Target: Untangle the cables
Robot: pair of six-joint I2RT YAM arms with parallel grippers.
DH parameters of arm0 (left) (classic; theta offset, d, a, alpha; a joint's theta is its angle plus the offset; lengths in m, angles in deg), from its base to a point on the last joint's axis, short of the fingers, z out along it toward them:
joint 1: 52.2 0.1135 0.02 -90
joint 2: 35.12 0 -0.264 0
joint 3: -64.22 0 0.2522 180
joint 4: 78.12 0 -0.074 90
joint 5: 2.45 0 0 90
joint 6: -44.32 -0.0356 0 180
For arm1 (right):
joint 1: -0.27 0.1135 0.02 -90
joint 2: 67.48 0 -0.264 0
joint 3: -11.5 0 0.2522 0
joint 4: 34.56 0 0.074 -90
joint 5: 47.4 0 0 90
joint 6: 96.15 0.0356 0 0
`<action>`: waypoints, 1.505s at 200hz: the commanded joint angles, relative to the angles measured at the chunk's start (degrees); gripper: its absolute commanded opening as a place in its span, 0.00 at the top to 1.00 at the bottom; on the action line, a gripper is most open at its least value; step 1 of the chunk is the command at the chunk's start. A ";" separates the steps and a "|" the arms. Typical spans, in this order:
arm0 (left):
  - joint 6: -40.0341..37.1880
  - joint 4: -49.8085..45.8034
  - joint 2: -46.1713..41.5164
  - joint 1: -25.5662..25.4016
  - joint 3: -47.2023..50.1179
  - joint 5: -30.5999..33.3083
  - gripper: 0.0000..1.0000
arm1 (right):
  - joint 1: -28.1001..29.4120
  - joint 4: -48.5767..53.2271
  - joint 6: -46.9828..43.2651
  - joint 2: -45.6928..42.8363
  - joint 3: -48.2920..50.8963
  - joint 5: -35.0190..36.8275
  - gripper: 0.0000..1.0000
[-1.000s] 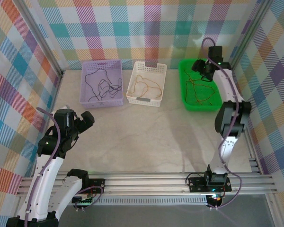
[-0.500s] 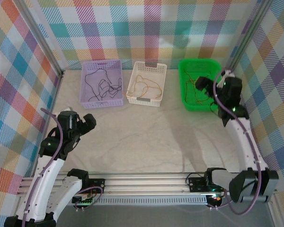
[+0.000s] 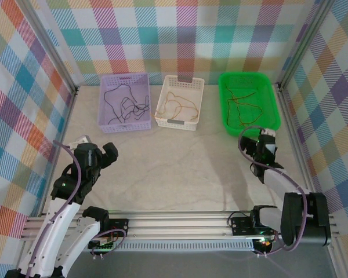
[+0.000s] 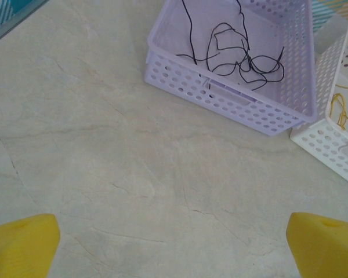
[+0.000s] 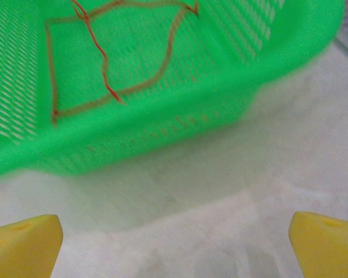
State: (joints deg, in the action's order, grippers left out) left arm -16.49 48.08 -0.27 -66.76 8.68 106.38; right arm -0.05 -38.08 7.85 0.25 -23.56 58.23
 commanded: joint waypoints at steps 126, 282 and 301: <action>-7.26 5.49 1.36 -1.96 0.33 8.25 0.00 | 0.26 -26.78 -4.55 13.33 -0.14 3.15 0.00; -15.82 22.54 4.50 -1.96 8.77 6.26 0.00 | 2.57 -33.85 -11.24 20.33 -0.54 -4.88 0.00; -18.82 30.61 7.95 -1.87 9.97 8.63 0.00 | 2.55 -33.22 -11.30 20.13 -0.71 -5.04 0.00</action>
State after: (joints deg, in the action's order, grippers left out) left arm -30.11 67.14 4.28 -68.25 16.57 112.59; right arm 2.47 -68.77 -2.44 20.60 -23.91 54.04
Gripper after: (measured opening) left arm 0.999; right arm 0.996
